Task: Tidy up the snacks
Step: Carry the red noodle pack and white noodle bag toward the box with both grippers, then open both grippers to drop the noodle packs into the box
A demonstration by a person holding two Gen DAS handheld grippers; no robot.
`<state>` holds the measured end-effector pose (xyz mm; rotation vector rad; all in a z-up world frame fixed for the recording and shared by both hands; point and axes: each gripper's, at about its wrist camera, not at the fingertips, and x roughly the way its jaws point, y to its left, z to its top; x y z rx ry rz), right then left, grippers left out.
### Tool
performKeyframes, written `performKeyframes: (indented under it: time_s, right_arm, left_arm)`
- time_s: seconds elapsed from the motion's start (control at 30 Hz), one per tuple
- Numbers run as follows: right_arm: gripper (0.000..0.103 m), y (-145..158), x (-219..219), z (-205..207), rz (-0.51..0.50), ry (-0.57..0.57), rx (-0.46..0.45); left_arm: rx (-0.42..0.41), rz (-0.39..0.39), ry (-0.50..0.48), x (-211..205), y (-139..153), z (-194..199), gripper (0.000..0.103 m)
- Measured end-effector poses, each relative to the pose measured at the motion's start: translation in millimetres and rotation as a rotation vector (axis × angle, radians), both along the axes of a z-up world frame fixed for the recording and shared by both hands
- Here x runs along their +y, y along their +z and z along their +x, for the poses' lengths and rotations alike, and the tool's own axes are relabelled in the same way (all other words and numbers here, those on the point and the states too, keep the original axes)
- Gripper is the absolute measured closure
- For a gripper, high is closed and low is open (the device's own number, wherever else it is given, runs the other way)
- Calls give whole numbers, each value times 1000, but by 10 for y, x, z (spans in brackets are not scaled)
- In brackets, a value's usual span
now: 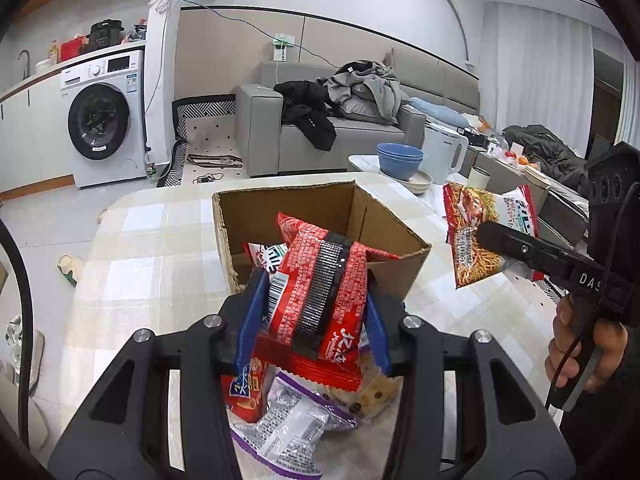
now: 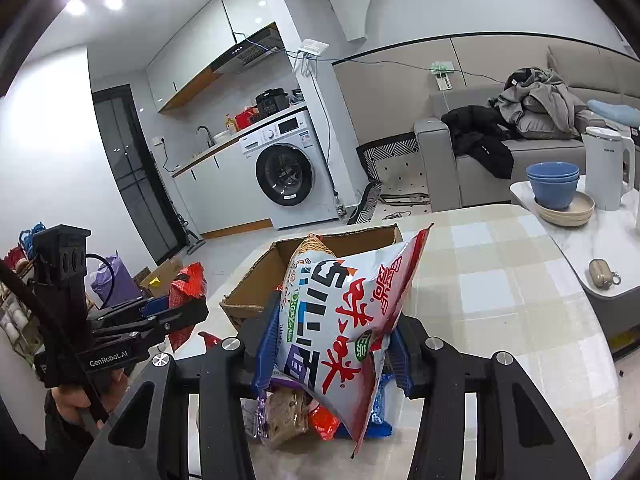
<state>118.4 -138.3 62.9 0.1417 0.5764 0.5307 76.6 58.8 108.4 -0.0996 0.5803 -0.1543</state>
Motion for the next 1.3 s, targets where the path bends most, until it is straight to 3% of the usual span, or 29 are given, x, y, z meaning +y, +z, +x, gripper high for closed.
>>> performKeyframes:
  time_s: [0.97,1.3]
  right_arm:
    - [56,-71,246,552,-50,-11,17]
    - [55,-145,402,663,-119,-25,16]
  left_arm:
    - [42,32,45,30,-100,865,61]
    - [73,66,54,-100,-259,1188,60]
